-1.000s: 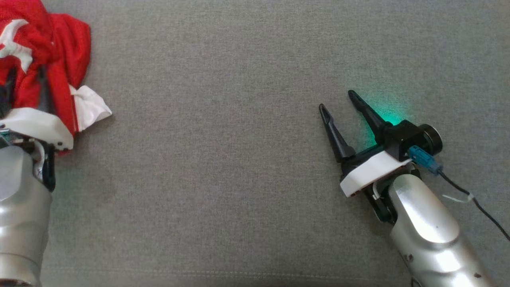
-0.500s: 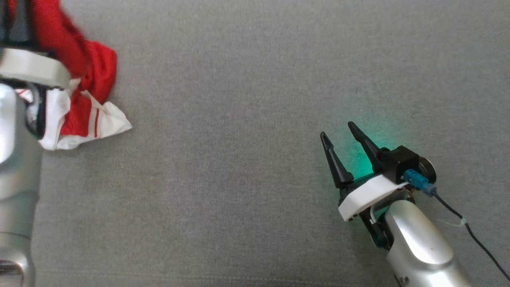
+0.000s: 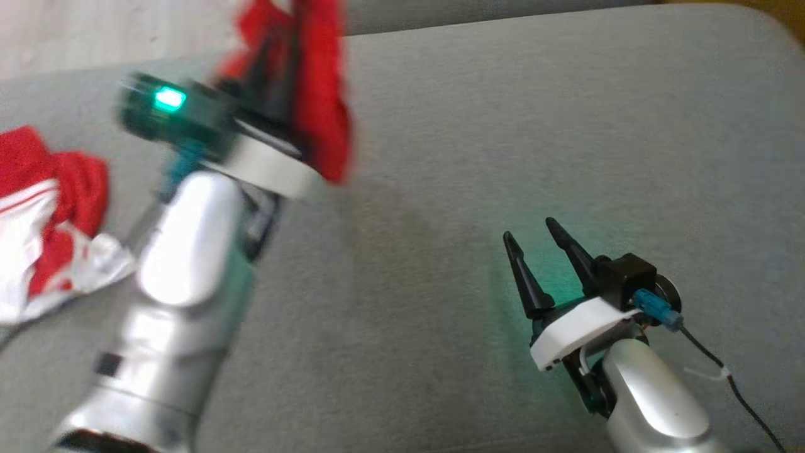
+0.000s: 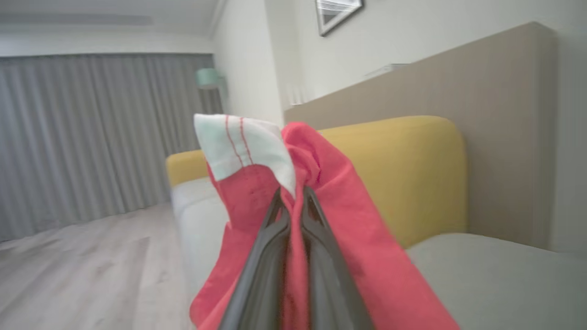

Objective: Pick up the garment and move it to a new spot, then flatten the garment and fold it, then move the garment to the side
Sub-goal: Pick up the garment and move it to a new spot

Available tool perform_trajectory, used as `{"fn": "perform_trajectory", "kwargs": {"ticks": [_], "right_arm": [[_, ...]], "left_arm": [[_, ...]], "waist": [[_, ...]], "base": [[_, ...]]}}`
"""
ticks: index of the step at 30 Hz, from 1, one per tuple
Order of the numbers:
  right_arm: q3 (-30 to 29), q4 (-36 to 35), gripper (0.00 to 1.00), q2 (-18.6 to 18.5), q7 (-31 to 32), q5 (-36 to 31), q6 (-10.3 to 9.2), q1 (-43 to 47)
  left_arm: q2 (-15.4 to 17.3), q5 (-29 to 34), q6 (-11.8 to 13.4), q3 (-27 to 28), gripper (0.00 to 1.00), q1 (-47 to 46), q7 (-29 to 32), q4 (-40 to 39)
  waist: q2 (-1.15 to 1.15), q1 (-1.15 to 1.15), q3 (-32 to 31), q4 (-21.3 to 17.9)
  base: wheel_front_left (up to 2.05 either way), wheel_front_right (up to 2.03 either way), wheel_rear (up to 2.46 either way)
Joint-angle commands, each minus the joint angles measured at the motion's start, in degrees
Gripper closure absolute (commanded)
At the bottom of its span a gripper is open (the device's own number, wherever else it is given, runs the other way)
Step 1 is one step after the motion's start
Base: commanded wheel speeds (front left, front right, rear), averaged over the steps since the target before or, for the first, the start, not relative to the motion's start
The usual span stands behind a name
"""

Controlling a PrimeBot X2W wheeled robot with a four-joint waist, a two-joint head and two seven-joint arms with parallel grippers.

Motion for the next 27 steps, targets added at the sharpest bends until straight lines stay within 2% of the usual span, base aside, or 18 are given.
{"fn": "perform_trajectory", "kwargs": {"ticks": [1,5,6,7,8,12,16,19,27], "right_arm": [[0.9,-1.7,0.00,0.9,-0.3,0.3,-0.04,-0.5],[1.1,-1.8,0.00,1.1,-0.3,0.5,-0.04,-0.7],[1.1,-1.8,0.00,1.1,-0.3,0.4,-0.04,-0.7],[1.0,-1.7,0.00,1.1,-0.3,0.5,-0.04,-0.6],[1.0,-1.6,0.00,1.1,-0.3,0.5,-0.04,-0.6],[0.3,-1.6,0.00,1.1,-0.3,0.7,-0.04,-0.2],[-1.3,-1.8,0.00,1.2,-0.3,0.4,-0.04,0.6],[-2.7,-1.8,0.00,1.2,-0.3,0.2,-0.04,1.2],[-6.3,-2.4,0.00,1.2,-0.3,-0.7,-0.04,3.3]], "left_arm": [[-0.3,0.4,-0.4,-0.4,1.00,-0.7,-0.3,-1.5],[-3.2,0.1,-0.9,-5.7,1.00,2.3,-0.3,1.0],[-3.6,0.0,-1.0,-6.7,0.73,3.1,-0.3,1.7],[-3.8,-0.3,-1.0,-7.8,0.11,3.9,-0.3,2.7],[-4.0,-0.6,-1.0,-8.6,0.00,4.7,-0.3,3.5],[-4.3,-2.2,-0.3,-10.2,0.00,7.9,-0.3,6.0],[-4.3,-1.1,0.6,-11.4,0.00,10.3,-0.3,8.0],[-3.9,-0.9,1.8,-9.1,0.00,12.7,-0.3,7.8],[-0.5,0.2,4.8,-1.2,0.00,22.8,-0.3,1.9]], "waist": [[0.00,0.00,-1.0,-4.4],[0.00,0.00,-0.7,-8.5],[0.00,0.00,-0.6,-9.4],[0.00,0.00,-0.5,-10.0],[0.00,0.00,-0.3,-10.6],[0.00,0.00,0.1,-11.6],[0.00,0.00,-0.2,-10.2],[0.00,0.00,-1.0,-8.4],[0.00,0.00,-3.7,-3.6]], "base": [[0.00,0.00,0.00],[0.00,0.00,0.00],[0.00,0.00,0.00],[0.00,0.00,0.00],[0.00,0.00,0.00],[0.00,0.00,0.00],[0.00,0.00,0.00],[0.00,0.00,0.00],[0.00,0.00,0.00]]}}
